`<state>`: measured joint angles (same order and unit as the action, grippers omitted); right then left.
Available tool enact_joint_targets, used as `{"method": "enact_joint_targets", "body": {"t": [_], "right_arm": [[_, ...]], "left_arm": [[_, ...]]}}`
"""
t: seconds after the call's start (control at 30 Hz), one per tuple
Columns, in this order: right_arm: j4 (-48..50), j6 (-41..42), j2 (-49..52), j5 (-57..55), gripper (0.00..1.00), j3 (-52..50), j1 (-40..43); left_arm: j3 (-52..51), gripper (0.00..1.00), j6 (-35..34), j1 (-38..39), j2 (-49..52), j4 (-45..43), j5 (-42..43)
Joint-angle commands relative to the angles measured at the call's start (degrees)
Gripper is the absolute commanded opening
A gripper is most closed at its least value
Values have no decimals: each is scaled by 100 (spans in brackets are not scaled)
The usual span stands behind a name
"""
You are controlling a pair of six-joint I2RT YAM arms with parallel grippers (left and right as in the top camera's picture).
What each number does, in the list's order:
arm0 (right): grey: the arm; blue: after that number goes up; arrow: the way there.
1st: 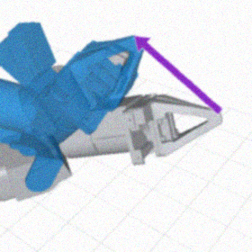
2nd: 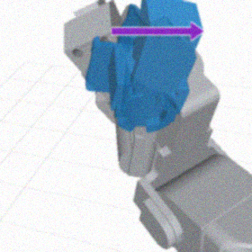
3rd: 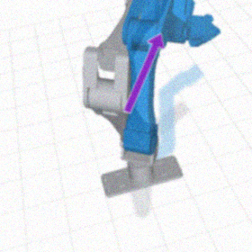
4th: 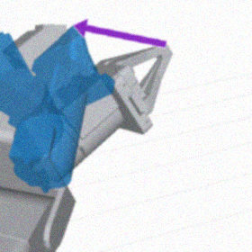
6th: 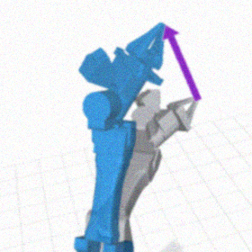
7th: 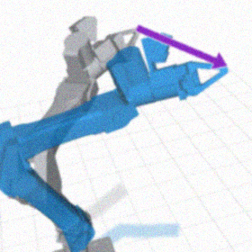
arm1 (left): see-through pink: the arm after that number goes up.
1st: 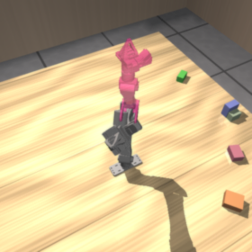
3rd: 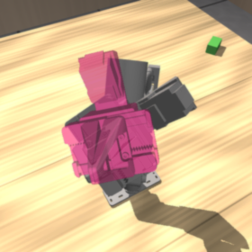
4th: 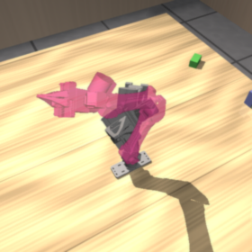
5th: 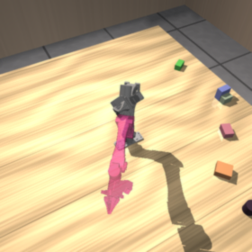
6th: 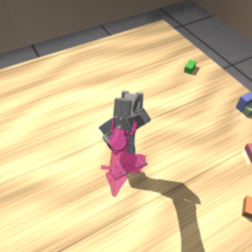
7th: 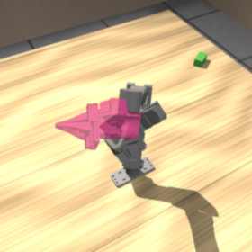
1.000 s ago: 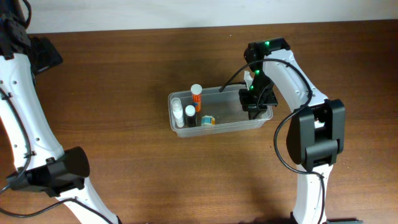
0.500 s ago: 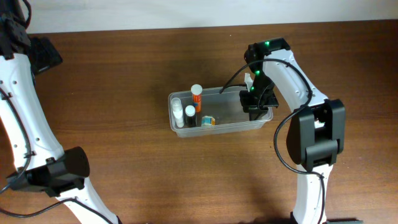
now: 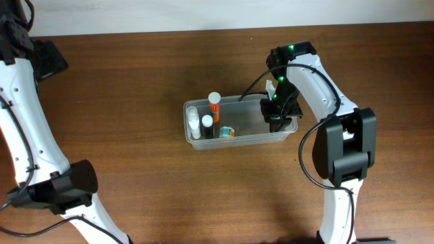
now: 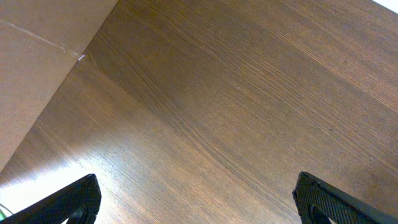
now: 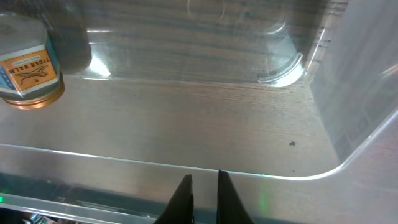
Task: Pack container
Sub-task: 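Move the right gripper to the Panadol box and grasp it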
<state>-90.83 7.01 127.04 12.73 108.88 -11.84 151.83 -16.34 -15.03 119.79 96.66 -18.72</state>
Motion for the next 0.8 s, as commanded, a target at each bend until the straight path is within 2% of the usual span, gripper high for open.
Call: {"method": "enact_joint_targets", "body": {"t": [0.0,0.17,0.33,0.47,0.53,0.57,0.67,0.77], "right_arm": [[15,-61,-26,74,8,146,-48],[179,-57,-26,59,9,850,83],[57,-59,-35,48,9,2476,417],[-476,-57,-35,-310,10,3871,931],[-654,-63,-52,-566,15,4319,1285],[-651,-63,-120,-581,24,4378,1449],[-651,-61,-315,-579,34,4380,2094],[-651,-61,-356,-546,71,4380,2653]], "left_arm": [[20,100,-57,-20,31,2,-57],[20,100,-57,-20,31,2,-57],[20,100,-57,-20,31,2,-57],[20,100,-57,-20,31,2,-57],[20,100,-57,-20,31,2,-57],[20,100,-57,-20,31,2,-57],[20,100,-57,-20,31,2,-57],[20,100,-57,-20,31,2,-57]]}}
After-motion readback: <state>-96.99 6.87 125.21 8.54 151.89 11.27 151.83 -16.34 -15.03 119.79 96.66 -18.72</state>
